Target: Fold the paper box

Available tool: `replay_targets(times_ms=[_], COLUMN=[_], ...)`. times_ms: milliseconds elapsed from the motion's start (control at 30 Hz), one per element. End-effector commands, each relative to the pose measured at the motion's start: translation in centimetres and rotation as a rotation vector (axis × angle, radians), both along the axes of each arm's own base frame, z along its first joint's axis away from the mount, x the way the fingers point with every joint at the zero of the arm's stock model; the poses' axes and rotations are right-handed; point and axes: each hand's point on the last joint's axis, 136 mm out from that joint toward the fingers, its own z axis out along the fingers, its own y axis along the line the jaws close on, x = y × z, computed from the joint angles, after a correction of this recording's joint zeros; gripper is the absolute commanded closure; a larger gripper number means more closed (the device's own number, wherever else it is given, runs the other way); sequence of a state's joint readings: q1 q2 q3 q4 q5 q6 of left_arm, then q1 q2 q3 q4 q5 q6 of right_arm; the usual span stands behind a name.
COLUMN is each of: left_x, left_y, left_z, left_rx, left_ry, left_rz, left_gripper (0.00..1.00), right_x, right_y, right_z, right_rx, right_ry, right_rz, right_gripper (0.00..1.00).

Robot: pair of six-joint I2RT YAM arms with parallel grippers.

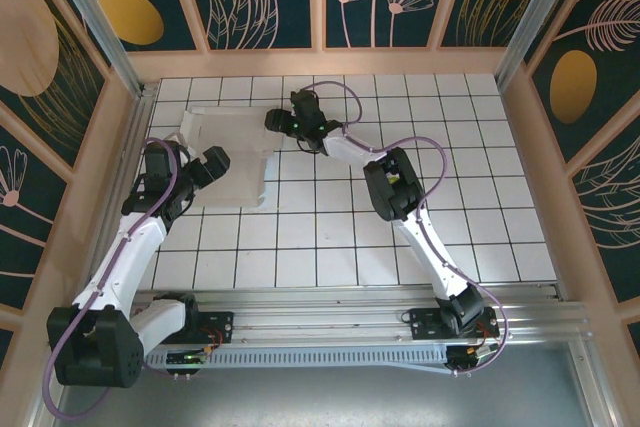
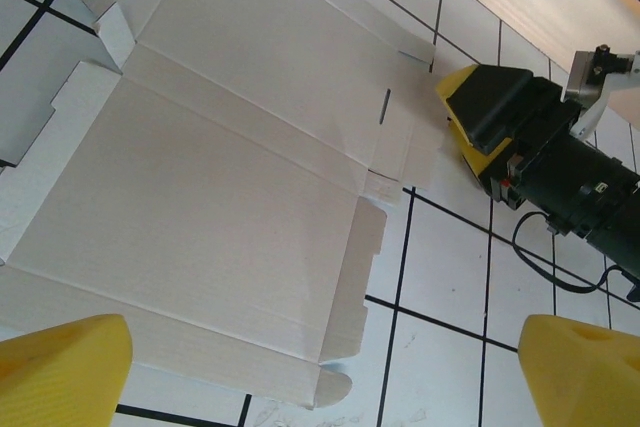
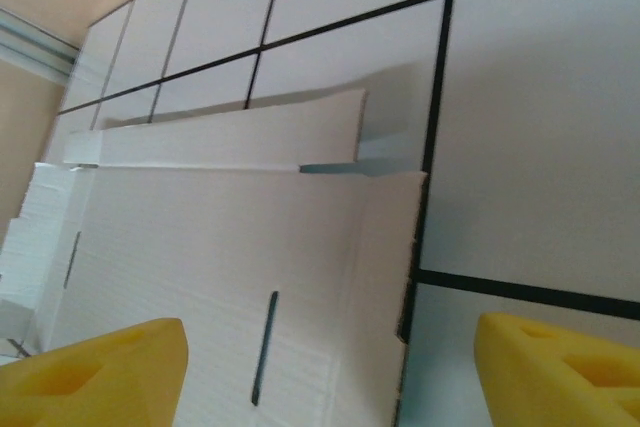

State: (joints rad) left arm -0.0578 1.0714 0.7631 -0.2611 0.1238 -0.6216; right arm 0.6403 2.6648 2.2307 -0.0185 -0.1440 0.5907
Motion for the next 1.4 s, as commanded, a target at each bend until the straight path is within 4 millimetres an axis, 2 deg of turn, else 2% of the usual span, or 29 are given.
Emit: replay_targets(times_ms=[0,333,500,567,667,733,867,900,933,967,1067,1100,1133,1167,1267,1367], left_x=[0.5,0.0,-0.2,-0.3,-0.2,0.2,1.5,1.9,2.4,2.8,3.0,2.7,2.4,2.5,3.0,2.9], left_y=[-0.3,-0.2,-0.1,0.1,0.4,0.6,1.0,0.7,0.1,-1.0,-5.1,-6.6,-7.6,-8.5,-10.9,-13.5], left_z=[1.5,1.9,2.0,2.2,2.8,3.5,6.2,7.1,7.9,9.0,11.8,12.6,12.6,13.9,13.7,12.1], left_rx=[-0.030,-0.030,-0.025,-0.019,-0.004,0.017,0.089,0.110,0.130,0.148,0.189,0.203,0.221,0.262,0.352,0.375], left_ry=[-0.048,-0.058,-0.058,-0.057,-0.066,-0.078,-0.135,-0.165,-0.199,-0.251,-0.439,-0.505,-0.536,-0.590,-0.662,-0.711], left_rz=[-0.004,0.006,0.006,0.017,0.029,0.026,0.007,-0.022,-0.072,-0.157,-0.451,-0.563,-0.641,-0.706,-0.903,-1.140], left_gripper=[0.01,0.01,0.01,0.01,0.01,0.01,0.01,0.01,0.01,0.01,0.01,0.01,0.01,0.01,0.01,0.01], right_x=[0.2,-0.1,-0.1,0.0,-0.1,-0.3,-1.2,-2.3,-2.6,-3.2,-5.9,-6.9,-7.8,-8.9,-11.8,-14.0], right_y=[0.8,2.3,2.4,2.1,1.1,-0.1,-4.8,-5.5,-7.1,-8.8,-13.0,-14.3,-15.3,-16.2,-18.2,-19.5], right_z=[-0.4,-1.3,-0.5,0.7,3.4,5.4,9.2,10.3,10.9,11.9,13.1,13.5,13.9,14.3,15.9,16.2], right_rx=[0.031,0.074,0.072,0.057,0.026,0.013,-0.020,-0.031,-0.044,-0.057,-0.092,-0.101,-0.106,-0.113,-0.146,-0.171], right_ry=[-0.009,0.026,0.021,0.005,-0.042,-0.071,-0.154,-0.192,-0.225,-0.270,-0.368,-0.402,-0.437,-0.476,-0.595,-0.668], right_rz=[0.051,0.068,0.075,0.078,0.096,0.112,0.140,0.167,0.174,0.185,0.218,0.225,0.232,0.242,0.267,0.292], right_gripper=[0.28,0.43,0.65,0.77,0.93,1.00,1.00,1.00,1.00,1.00,1.00,1.00,1.00,1.00,1.00,1.00])
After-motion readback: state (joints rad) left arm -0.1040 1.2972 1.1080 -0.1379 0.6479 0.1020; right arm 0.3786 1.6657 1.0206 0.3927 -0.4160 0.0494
